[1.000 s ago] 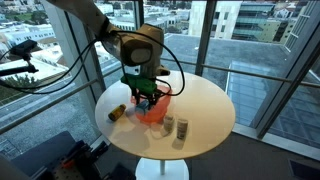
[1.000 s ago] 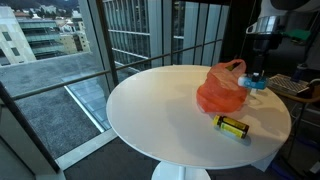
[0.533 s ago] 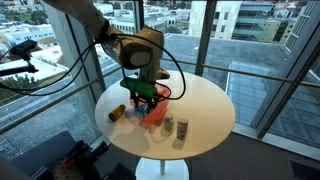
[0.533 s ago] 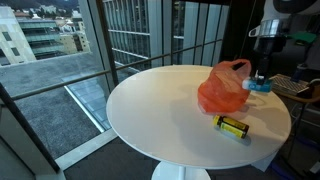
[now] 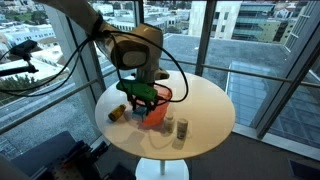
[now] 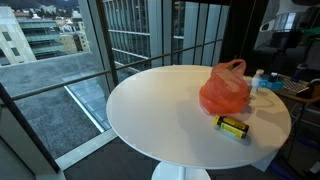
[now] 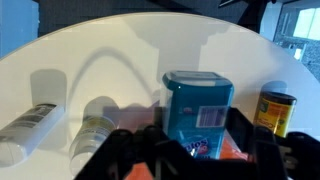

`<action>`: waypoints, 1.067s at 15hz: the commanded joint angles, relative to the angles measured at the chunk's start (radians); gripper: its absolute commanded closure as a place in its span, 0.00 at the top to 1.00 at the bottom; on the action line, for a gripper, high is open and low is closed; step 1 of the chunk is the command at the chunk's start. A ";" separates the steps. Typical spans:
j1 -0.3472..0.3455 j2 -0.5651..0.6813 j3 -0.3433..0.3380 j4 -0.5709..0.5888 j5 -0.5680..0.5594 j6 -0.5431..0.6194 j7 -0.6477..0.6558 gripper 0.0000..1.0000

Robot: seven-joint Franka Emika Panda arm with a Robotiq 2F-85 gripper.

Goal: Take the blue box out of the plastic bag

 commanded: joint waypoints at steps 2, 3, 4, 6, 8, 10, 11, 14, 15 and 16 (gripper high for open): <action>0.001 -0.107 -0.045 -0.067 0.023 0.000 -0.092 0.41; 0.002 -0.116 -0.054 -0.073 0.022 -0.001 -0.102 0.41; 0.002 -0.121 -0.064 -0.078 0.020 -0.002 -0.109 0.41; 0.004 -0.119 -0.080 -0.087 0.020 0.005 -0.120 0.41; 0.005 -0.105 -0.092 -0.092 0.028 0.020 -0.131 0.41; 0.005 -0.088 -0.099 -0.094 0.034 0.035 -0.133 0.41; 0.005 -0.077 -0.101 -0.094 0.040 0.046 -0.134 0.41; 0.005 -0.038 -0.100 -0.091 0.065 0.086 -0.138 0.41; 0.004 -0.022 -0.098 -0.088 0.074 0.100 -0.140 0.41; 0.003 -0.002 -0.095 -0.084 0.084 0.117 -0.141 0.41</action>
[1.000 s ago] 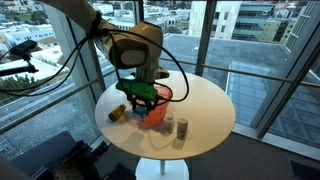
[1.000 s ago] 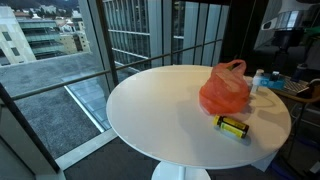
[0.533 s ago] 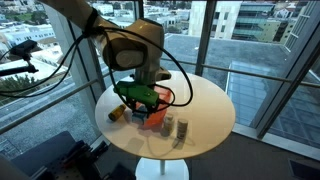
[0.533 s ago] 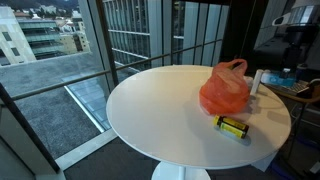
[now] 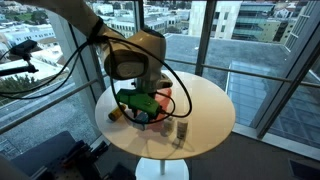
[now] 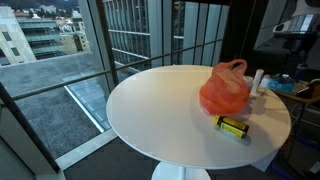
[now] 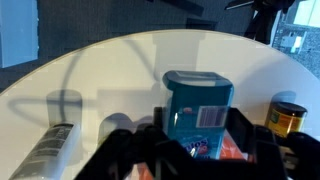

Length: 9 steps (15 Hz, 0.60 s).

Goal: Take the blue box out of the plastic bag

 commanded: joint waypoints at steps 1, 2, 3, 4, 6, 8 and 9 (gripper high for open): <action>0.001 0.060 -0.001 0.009 0.048 0.068 -0.035 0.41; 0.000 0.081 0.004 0.014 0.054 0.082 -0.030 0.41; -0.002 0.097 0.008 0.017 0.061 0.096 -0.031 0.41; -0.004 0.115 0.013 0.019 0.064 0.112 -0.029 0.41; -0.008 0.148 0.025 0.023 0.066 0.131 -0.023 0.41; -0.013 0.175 0.039 0.028 0.068 0.148 -0.023 0.41; -0.014 0.191 0.047 0.035 0.068 0.154 -0.020 0.41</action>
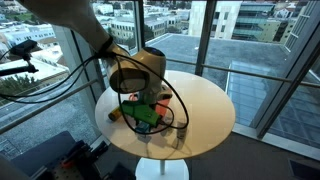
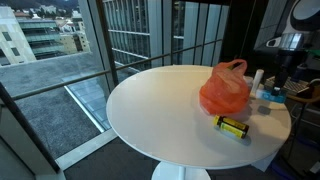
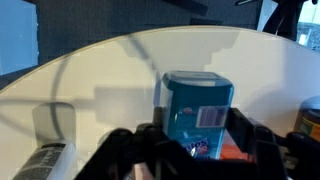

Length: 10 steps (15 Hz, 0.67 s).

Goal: Take the blue box out of the plastic bag

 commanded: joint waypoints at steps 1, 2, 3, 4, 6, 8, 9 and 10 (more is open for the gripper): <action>-0.017 0.058 0.037 0.032 0.032 0.032 -0.017 0.41; -0.019 0.072 0.047 0.039 0.034 0.039 -0.015 0.41; -0.020 0.085 0.056 0.046 0.037 0.047 -0.013 0.41; -0.023 0.098 0.064 0.053 0.039 0.054 -0.013 0.41; -0.029 0.126 0.083 0.074 0.045 0.064 -0.012 0.41; -0.035 0.153 0.101 0.100 0.051 0.072 -0.009 0.41; -0.037 0.167 0.111 0.116 0.052 0.077 -0.006 0.41; -0.040 0.179 0.120 0.129 0.051 0.082 -0.004 0.41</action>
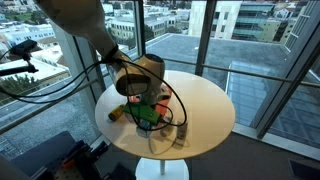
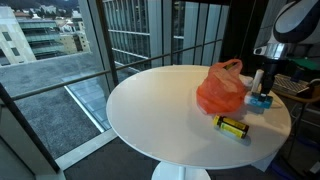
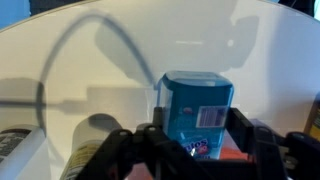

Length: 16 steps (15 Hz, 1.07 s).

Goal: Take the blue box out of the plastic bag

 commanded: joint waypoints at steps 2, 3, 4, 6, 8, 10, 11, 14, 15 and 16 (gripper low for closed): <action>-0.033 0.071 0.055 0.089 0.021 0.018 0.002 0.41; -0.037 0.082 0.064 0.105 0.020 0.019 0.005 0.41; -0.040 0.094 0.072 0.124 0.020 0.017 0.008 0.41; -0.046 0.111 0.088 0.155 0.021 0.013 0.012 0.41; -0.050 0.121 0.099 0.174 0.016 0.012 0.015 0.41; -0.050 0.120 0.100 0.174 0.002 0.013 0.020 0.41; -0.047 0.118 0.097 0.168 -0.010 0.013 0.024 0.41; -0.038 0.107 0.090 0.137 -0.037 0.021 0.024 0.41; -0.036 0.103 0.089 0.124 -0.045 0.024 0.023 0.41; -0.036 0.100 0.088 0.114 -0.054 0.026 0.022 0.41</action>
